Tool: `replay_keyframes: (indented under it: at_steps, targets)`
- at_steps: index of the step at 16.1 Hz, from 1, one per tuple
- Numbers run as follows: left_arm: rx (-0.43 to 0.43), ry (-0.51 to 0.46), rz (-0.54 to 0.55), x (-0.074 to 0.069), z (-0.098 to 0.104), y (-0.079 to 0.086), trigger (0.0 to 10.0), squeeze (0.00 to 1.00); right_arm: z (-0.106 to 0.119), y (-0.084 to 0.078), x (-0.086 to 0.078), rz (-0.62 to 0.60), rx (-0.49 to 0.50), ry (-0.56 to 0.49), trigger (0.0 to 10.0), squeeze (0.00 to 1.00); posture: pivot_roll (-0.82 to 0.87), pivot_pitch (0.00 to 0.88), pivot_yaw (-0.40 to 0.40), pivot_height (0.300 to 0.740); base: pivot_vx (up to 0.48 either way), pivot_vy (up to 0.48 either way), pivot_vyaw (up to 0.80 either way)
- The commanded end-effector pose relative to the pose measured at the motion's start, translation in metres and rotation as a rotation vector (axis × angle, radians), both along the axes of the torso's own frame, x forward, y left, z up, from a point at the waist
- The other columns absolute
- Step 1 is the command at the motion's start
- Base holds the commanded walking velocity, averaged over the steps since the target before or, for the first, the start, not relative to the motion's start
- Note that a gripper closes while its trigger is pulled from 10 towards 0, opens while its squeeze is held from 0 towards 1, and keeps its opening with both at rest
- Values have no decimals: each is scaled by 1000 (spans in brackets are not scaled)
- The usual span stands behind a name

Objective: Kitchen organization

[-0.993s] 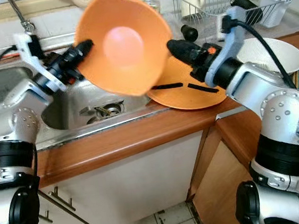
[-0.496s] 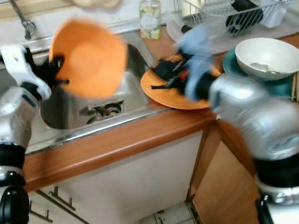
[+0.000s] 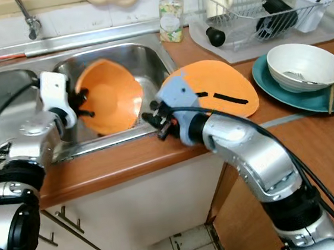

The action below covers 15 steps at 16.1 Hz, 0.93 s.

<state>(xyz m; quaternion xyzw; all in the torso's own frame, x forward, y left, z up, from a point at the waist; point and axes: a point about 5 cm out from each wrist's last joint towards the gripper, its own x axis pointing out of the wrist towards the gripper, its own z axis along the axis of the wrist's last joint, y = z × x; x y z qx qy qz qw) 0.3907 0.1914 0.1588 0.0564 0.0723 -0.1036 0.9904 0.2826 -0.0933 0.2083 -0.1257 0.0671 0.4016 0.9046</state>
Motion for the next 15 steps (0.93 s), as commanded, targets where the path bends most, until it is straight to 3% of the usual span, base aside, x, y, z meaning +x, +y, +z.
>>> replay_keyframes:
  at_steps: [1,15]
  targets:
    - [8,-66,-6,6,18,-2,2549,0,5,1,-2,10,1,-31,10000,0,-40,0,41,740,0,0,0]
    - [8,-66,-6,6,18,-2,2549,0,5,1,-2,10,1,-31,10000,0,-40,0,41,740,0,0,0]
